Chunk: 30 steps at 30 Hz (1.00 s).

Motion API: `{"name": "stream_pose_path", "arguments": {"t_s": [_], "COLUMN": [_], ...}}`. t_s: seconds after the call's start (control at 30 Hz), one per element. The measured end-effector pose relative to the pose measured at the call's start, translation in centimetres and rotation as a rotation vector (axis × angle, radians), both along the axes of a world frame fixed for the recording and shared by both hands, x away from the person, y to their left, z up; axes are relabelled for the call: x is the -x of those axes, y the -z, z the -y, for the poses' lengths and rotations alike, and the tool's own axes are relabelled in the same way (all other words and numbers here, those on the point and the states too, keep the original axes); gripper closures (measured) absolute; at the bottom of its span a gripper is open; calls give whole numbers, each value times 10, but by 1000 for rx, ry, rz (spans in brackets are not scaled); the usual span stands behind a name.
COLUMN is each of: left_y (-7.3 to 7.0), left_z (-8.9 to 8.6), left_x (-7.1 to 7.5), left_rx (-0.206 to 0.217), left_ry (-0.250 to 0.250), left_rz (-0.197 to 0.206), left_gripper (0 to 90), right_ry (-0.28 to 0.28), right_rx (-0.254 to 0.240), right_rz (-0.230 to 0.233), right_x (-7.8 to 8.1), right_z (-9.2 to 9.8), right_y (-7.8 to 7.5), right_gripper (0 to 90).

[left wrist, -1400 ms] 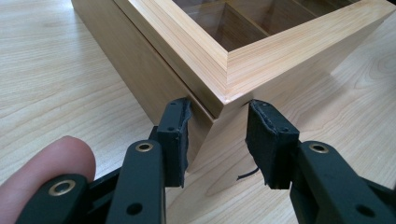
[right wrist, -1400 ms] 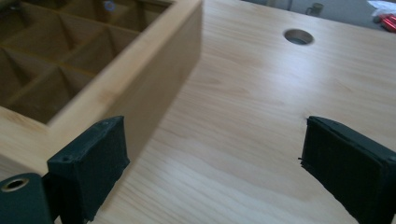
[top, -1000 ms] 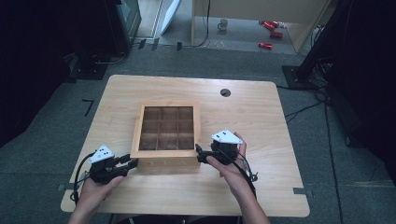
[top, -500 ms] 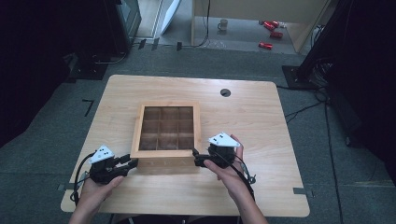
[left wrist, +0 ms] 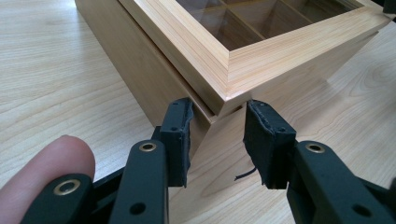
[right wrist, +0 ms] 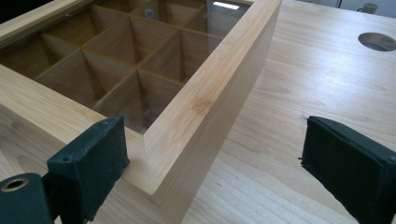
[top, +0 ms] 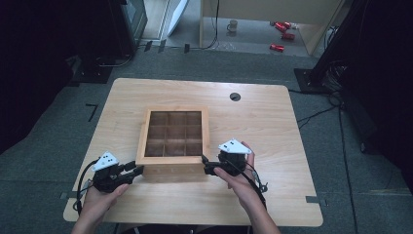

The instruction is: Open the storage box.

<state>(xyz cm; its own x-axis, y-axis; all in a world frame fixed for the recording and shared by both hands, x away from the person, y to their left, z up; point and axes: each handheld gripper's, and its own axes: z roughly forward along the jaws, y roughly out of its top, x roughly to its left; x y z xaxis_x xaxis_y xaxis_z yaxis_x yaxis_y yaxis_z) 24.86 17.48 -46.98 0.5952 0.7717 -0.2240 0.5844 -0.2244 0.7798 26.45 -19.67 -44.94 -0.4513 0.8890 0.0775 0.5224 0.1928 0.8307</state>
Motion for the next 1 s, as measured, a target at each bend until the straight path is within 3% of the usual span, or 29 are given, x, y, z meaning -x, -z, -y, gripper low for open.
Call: {"name": "stream_pose_path", "arguments": {"t_s": [0.43,0.73,1.0], "left_y": [-5,-9,-12], "left_z": [2,3,2], "left_x": [2,2,2], "left_rx": [-4,1,22], "left_ry": [-4,-3,-4], "left_rz": [26,39,43], "left_gripper": [631,629,627], "right_ry": [-52,-153,-132], "right_rx": [-54,-100,-66], "right_rz": [21,16,-6], "right_x": [4,9,7], "right_z": [3,-3,-8], "right_y": [-1,5,17], "right_gripper": [67,68,68]}}
